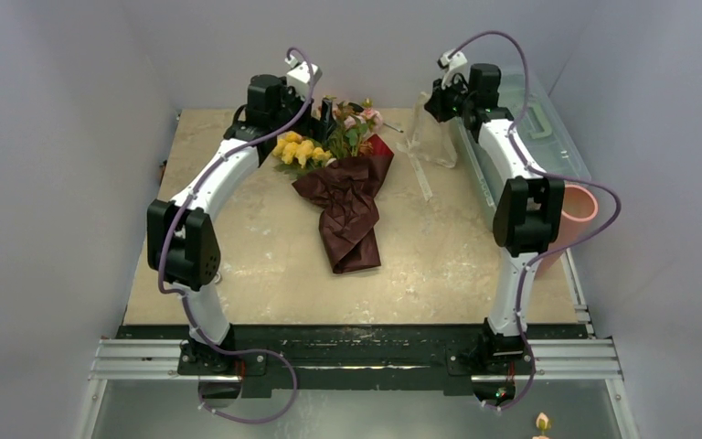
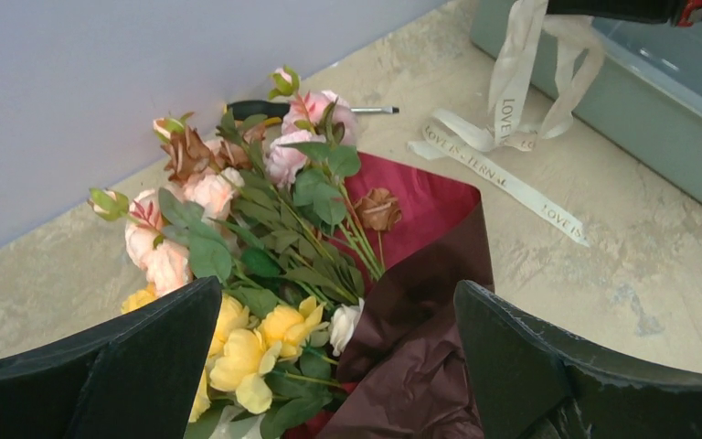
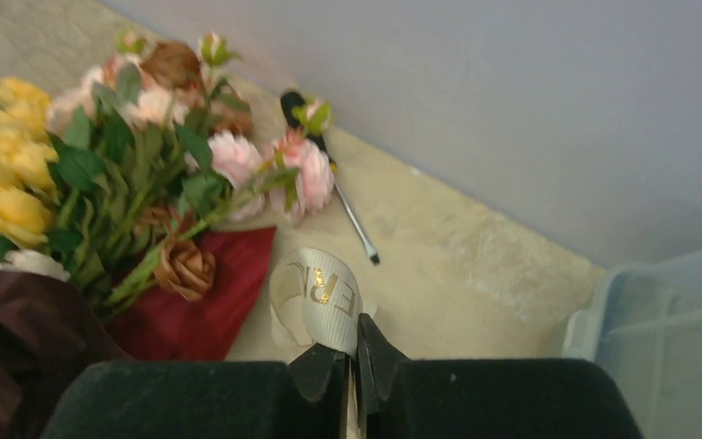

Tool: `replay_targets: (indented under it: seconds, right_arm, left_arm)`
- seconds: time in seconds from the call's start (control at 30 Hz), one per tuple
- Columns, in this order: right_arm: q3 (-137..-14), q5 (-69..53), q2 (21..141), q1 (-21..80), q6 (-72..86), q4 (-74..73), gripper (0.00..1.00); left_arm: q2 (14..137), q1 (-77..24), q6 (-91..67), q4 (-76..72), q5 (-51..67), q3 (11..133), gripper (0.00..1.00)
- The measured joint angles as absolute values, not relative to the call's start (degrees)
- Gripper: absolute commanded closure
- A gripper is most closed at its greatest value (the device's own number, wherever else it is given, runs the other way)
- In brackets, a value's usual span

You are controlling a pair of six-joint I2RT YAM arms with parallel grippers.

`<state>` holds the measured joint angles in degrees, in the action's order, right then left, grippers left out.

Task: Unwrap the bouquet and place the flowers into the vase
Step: Place the ribbon at the center of the board.

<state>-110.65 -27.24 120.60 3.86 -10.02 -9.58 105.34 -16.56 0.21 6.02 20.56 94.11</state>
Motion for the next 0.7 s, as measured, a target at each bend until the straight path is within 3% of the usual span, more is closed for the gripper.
replay_targets:
  seconds: [0.07, 0.2, 0.37, 0.57, 0.7]
  right_arm:
    - [-109.56, -26.09, 122.21, 3.99, -11.46, -11.16, 0.88]
    - [-108.95, -24.05, 125.73, 4.43, -13.91, -14.33, 0.74]
    - [-108.92, -21.89, 127.46, 5.02, -16.56, -18.26, 0.45]
    - [-108.92, -20.18, 127.31, 5.58, -18.13, -20.97, 0.22]
    - [-107.79, -20.21, 125.36, 5.67, -18.02, -22.87, 0.15]
  left_arm:
    - [105.34, -16.56, 0.60, 7.51, 20.56, 93.80, 0.00]
    - [105.34, -16.56, 0.73, 8.97, 20.69, 93.56, 0.00]
    - [105.34, -16.56, 0.99, 10.87, 21.39, 92.97, 0.00]
    - [105.34, -16.86, 2.96, 14.41, 24.08, 92.97, 0.00]
    - [105.65, -18.96, 7.18, 17.10, 22.04, 92.97, 0.00]
